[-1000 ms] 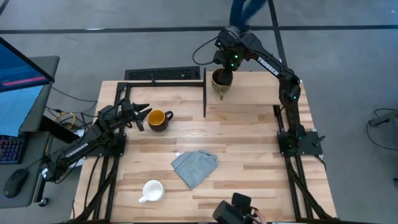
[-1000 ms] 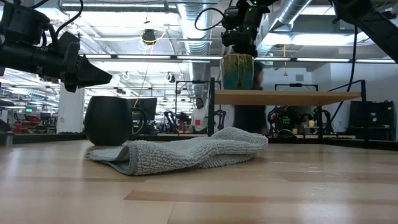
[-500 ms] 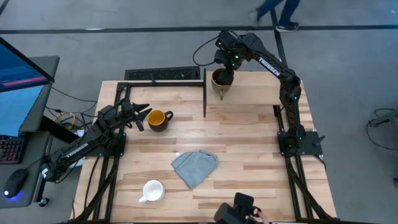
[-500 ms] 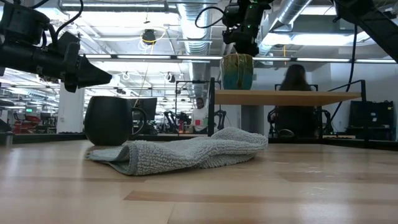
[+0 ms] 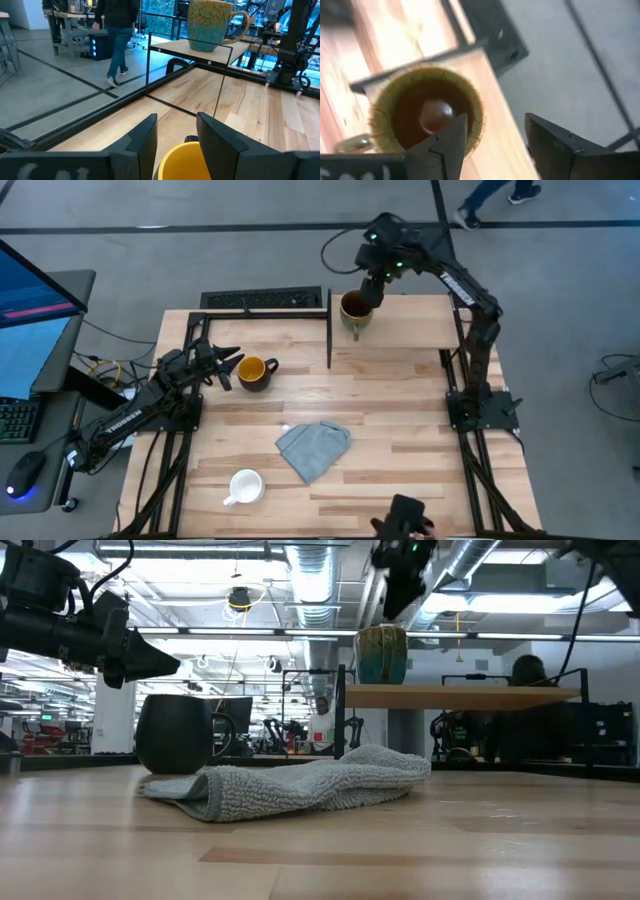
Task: Stack small to large cups/mugs on shelf
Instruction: Put the yellow mug on the shelf
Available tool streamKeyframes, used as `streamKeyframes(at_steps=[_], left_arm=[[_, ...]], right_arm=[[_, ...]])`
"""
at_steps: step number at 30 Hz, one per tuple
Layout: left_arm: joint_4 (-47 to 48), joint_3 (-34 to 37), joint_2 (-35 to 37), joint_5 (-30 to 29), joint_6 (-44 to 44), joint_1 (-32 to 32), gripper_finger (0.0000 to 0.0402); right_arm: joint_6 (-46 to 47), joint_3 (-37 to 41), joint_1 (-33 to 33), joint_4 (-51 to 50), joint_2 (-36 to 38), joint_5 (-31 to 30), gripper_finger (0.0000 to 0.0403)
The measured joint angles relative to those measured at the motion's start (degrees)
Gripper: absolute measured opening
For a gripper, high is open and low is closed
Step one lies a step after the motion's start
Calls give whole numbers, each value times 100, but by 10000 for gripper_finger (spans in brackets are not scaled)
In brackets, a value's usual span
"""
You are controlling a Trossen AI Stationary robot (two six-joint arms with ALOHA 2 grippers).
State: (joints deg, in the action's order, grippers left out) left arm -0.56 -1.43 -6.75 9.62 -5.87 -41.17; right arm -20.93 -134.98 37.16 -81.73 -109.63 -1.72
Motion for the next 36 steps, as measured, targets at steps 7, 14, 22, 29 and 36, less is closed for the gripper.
streamKeyframes(at_steps=[7, 14, 22, 29, 36], left_arm=[[0, 0, -1, -1, 0, 1, 128], [0, 0, 0, -1, 0, 0, 128], [-2, 0, -1, 1, -232, 0, 128], [-1, 0, 1, 3, -243, 1, 128], [-1, 0, -9, 13, -514, 0, 128]], right_arm=[[773, -3, -295, 467, 810, 412, 221], [1608, 17, -1094, 417, 1469, 770, 221], [2590, 26, -2931, 212, 1545, 788, 221], [2324, 231, -4687, 558, 1368, 19, 221], [3412, 1325, -5166, 733, 780, -1628, 221]])
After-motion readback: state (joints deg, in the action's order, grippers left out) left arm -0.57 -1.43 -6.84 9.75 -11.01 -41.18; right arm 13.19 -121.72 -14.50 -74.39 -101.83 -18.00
